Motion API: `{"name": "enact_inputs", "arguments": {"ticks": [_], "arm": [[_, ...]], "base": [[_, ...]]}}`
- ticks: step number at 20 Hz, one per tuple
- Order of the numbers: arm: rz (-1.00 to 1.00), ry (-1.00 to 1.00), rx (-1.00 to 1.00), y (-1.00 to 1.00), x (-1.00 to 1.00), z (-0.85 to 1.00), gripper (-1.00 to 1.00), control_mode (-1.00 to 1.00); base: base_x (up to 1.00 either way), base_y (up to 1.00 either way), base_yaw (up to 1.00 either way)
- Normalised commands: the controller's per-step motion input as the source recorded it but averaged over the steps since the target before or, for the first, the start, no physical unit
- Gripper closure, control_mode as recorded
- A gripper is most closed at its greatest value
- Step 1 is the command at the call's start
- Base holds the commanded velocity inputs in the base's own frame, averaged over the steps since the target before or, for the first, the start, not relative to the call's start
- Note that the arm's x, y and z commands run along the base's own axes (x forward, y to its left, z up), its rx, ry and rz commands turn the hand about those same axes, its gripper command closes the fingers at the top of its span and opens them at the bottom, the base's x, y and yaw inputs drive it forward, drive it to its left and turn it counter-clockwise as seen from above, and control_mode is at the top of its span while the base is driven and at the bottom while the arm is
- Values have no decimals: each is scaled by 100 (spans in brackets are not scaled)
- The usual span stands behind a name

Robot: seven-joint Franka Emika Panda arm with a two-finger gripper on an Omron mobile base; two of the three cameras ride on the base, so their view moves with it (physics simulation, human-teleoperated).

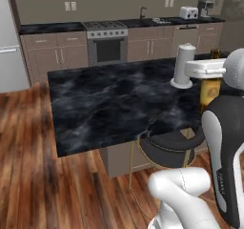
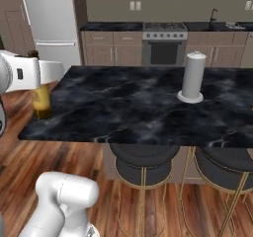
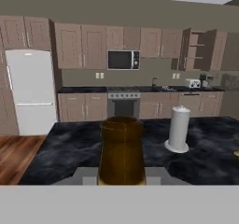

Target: Get the candle and the beer from the cabinet and move them to the dining counter.

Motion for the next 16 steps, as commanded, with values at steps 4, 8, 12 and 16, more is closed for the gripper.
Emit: {"name": "enact_inputs", "arguments": {"ticks": [4,8,12,16], "arm": [[0,0,0,0,0,0,100,100],[0,0,0,0,0,0,100,100],[0,0,0,0,0,0,100,100],[0,0,0,0,0,0,100,100]], "base": [[69,-4,0],[49,-43,0],[15,-71,0],[4,-69,1]]}}
